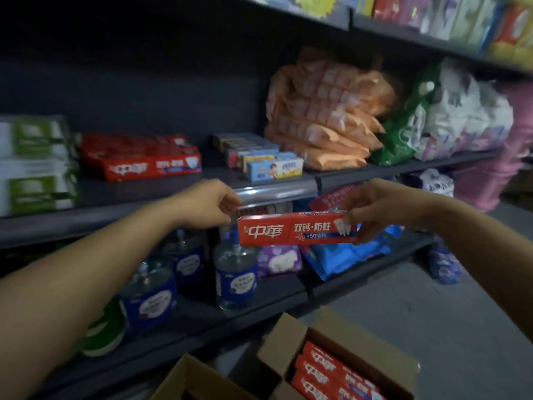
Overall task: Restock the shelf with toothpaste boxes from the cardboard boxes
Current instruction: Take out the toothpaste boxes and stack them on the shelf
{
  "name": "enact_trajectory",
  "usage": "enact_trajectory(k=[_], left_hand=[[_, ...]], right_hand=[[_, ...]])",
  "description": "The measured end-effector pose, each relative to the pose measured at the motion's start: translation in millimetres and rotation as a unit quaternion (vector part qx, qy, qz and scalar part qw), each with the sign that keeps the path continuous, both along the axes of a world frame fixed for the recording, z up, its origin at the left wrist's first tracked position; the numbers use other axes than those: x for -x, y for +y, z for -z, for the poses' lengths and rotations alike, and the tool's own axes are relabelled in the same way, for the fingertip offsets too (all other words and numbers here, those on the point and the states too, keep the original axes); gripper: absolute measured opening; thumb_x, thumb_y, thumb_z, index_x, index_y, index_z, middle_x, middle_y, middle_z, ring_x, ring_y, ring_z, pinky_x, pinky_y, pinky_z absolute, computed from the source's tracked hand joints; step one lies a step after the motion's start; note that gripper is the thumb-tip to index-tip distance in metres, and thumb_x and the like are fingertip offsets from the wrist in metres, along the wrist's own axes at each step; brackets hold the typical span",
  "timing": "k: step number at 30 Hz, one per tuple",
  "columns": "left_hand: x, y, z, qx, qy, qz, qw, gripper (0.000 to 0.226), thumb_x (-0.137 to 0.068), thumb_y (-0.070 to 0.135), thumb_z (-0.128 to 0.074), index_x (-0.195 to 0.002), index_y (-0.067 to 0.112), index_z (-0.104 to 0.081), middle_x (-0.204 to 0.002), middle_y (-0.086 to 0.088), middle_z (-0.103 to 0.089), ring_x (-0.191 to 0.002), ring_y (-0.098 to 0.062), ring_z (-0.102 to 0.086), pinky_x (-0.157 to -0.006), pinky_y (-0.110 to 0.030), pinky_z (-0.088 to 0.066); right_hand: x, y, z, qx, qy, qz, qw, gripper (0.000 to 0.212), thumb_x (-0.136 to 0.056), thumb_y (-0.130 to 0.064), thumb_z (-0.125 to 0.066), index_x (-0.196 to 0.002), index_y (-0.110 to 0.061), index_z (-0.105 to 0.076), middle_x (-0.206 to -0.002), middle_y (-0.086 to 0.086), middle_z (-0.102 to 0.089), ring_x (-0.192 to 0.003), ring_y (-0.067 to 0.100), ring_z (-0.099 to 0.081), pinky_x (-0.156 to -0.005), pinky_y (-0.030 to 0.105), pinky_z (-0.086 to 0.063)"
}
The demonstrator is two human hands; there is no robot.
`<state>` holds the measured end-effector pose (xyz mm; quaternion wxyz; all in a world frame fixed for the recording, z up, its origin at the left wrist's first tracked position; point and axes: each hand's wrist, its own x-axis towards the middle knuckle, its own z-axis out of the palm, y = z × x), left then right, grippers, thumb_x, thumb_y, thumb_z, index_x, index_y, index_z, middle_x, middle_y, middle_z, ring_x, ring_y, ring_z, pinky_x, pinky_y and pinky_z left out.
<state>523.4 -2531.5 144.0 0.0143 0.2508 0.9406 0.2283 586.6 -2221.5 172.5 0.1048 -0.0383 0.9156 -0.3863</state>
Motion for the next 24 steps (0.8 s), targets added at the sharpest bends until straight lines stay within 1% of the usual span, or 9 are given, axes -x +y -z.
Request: enact_trajectory(k=[2, 3, 5, 8, 10, 13, 18, 22, 24], left_hand=[[-5.0, -24.3, -20.5, -0.009, 0.006, -0.017, 1.000, 0.047, -0.082, -0.007, -0.062, -0.128, 0.002, -0.058, -0.119, -0.011, -0.066, -0.102, -0.016, -0.064, -0.083, -0.016, -0.051], [-7.4, -35.7, -29.9, -0.014, 0.011, -0.027, 0.999, 0.048, -0.082, -0.009, -0.062, -0.129, 0.000, -0.056, -0.120, -0.012, -0.065, -0.103, -0.018, -0.064, -0.077, -0.010, -0.049], [-11.3, -58.4, -46.0, -0.020, 0.023, -0.049, 0.998, 0.048, -0.082, -0.011, -0.062, -0.129, -0.003, -0.055, -0.121, -0.015, -0.064, -0.104, -0.020, -0.063, -0.073, -0.005, -0.047], [-16.1, -91.5, -65.9, -0.025, 0.047, -0.092, 0.994, 0.045, -0.082, -0.008, -0.064, -0.127, 0.000, -0.059, -0.117, -0.014, -0.067, -0.100, -0.017, -0.064, -0.069, -0.003, -0.047], [-17.1, -109.8, -75.6, -0.033, 0.052, -0.123, 0.990, 0.044, -0.083, -0.005, -0.065, -0.127, 0.003, -0.060, -0.117, -0.011, -0.067, -0.099, -0.015, -0.064, -0.068, -0.006, -0.048], [-15.0, -129.8, -83.3, -0.053, 0.056, -0.181, 0.981, 0.044, -0.085, 0.000, -0.067, -0.128, 0.007, -0.059, -0.116, -0.006, -0.067, -0.097, -0.012, -0.062, -0.079, -0.018, -0.048], [-2.6, -149.6, -78.2, -0.064, 0.051, -0.247, 0.965, 0.045, -0.083, 0.000, -0.068, -0.126, 0.008, -0.060, -0.108, -0.003, -0.067, -0.098, -0.015, -0.063, -0.089, -0.028, -0.050], [9.0, -153.9, -67.4, -0.071, 0.036, -0.280, 0.957, 0.040, -0.084, -0.001, -0.066, -0.122, 0.008, -0.062, -0.100, 0.001, -0.064, -0.099, -0.017, -0.063, -0.092, -0.032, -0.051], [15.0, -152.2, -62.9, -0.066, 0.028, -0.284, 0.956, 0.035, -0.084, -0.003, -0.064, -0.117, 0.009, -0.065, -0.095, 0.004, -0.064, -0.097, -0.016, -0.063, -0.090, -0.030, -0.051]], right_hand=[[5.9, -14.4, -17.1, 0.015, 0.013, -0.016, 1.000, 0.020, -0.087, 0.001, -0.062, -0.106, 0.009, -0.060, -0.085, 0.025, -0.069, -0.076, 0.040, -0.066, -0.070, 0.040, -0.060], [9.3, -21.0, -25.1, 0.024, 0.019, -0.021, 0.999, 0.020, -0.088, 0.002, -0.060, -0.107, 0.009, -0.059, -0.083, 0.023, -0.069, -0.076, 0.040, -0.065, -0.071, 0.041, -0.060], [15.8, -35.8, -41.3, 0.045, 0.029, -0.032, 0.998, 0.017, -0.088, 0.005, -0.058, -0.105, 0.005, -0.059, -0.083, 0.022, -0.068, -0.073, 0.036, -0.066, -0.071, 0.043, -0.058], [27.0, -62.9, -62.5, 0.059, 0.059, -0.054, 0.995, 0.015, -0.084, 0.004, -0.063, -0.098, 0.002, -0.062, -0.086, 0.021, -0.071, -0.072, 0.029, -0.068, -0.063, 0.034, -0.060], [41.5, -81.7, -71.1, 0.070, 0.074, -0.063, 0.993, 0.017, -0.083, 0.005, -0.064, -0.100, 0.006, -0.063, -0.094, 0.025, -0.070, -0.080, 0.037, -0.067, -0.063, 0.032, -0.061], [71.5, -109.4, -75.0, 0.067, 0.080, -0.074, 0.992, 0.021, -0.085, 0.004, -0.064, -0.105, 0.009, -0.061, -0.103, 0.030, -0.067, -0.093, 0.045, -0.066, -0.076, 0.040, -0.058], [120.2, -151.4, -69.9, 0.062, 0.068, -0.110, 0.990, 0.023, -0.083, -0.005, -0.068, -0.104, -0.001, -0.060, -0.105, 0.024, -0.066, -0.091, 0.031, -0.070, -0.080, 0.046, -0.058], [153.4, -173.4, -63.5, 0.029, 0.043, -0.142, 0.989, 0.031, -0.083, -0.013, -0.071, -0.110, -0.005, -0.059, -0.106, 0.014, -0.065, -0.096, 0.027, -0.069, -0.077, 0.038, -0.060], [169.8, -180.4, -59.4, 0.025, 0.030, -0.153, 0.988, 0.033, -0.081, -0.014, -0.072, -0.111, -0.007, -0.059, -0.107, 0.014, -0.065, -0.096, 0.026, -0.068, -0.079, 0.039, -0.060]])
